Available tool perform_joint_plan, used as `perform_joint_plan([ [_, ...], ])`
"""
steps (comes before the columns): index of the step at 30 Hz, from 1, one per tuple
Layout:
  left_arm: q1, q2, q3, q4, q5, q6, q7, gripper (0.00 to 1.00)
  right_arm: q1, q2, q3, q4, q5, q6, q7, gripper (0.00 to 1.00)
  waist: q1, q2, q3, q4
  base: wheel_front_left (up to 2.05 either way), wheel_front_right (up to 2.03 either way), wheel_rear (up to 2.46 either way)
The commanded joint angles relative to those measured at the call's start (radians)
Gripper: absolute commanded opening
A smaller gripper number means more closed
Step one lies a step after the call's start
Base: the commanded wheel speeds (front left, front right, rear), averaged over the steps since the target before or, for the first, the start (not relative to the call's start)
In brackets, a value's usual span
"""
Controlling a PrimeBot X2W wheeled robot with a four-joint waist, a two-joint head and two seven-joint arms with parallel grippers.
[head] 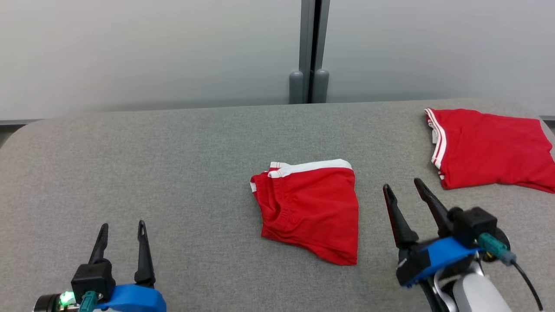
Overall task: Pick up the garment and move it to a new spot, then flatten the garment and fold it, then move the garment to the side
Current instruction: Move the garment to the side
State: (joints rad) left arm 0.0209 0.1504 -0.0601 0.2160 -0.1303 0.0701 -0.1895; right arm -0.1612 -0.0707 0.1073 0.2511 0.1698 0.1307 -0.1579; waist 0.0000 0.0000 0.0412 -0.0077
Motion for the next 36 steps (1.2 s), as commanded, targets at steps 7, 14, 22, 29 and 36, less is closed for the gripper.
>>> perform_joint_plan([
  [7,-0.065,-0.009,-0.021,-0.005,0.004,0.007,-0.016,1.00,-0.253,-0.025,0.049,0.127,-0.001,0.000,0.080,1.00,0.0000,0.0000,0.079,0.029,0.00,0.00,0.00],
  [14,-0.103,-0.017,-0.035,0.015,-0.001,0.006,-0.031,1.00,-0.355,-0.021,0.082,0.327,0.010,0.000,0.146,1.00,0.0000,0.0000,0.127,0.053,0.00,0.00,0.00],
  [22,-0.137,-0.021,-0.038,0.044,-0.009,0.007,-0.051,1.00,-0.369,-0.005,0.089,0.539,0.039,0.000,0.098,1.00,0.0000,0.0000,0.169,0.069,0.00,0.00,0.00],
  [29,-0.168,-0.024,-0.048,0.061,-0.013,0.008,-0.059,1.00,-0.367,0.017,0.147,0.655,0.103,0.000,0.034,1.00,0.0000,0.0000,0.197,0.072,0.00,0.00,0.00],
  [36,-0.178,-0.029,-0.059,0.079,-0.019,0.003,-0.068,1.00,-0.442,-0.001,0.226,0.697,0.128,0.000,-0.039,0.00,0.0000,0.0000,0.198,0.069,0.00,0.00,0.00],
])
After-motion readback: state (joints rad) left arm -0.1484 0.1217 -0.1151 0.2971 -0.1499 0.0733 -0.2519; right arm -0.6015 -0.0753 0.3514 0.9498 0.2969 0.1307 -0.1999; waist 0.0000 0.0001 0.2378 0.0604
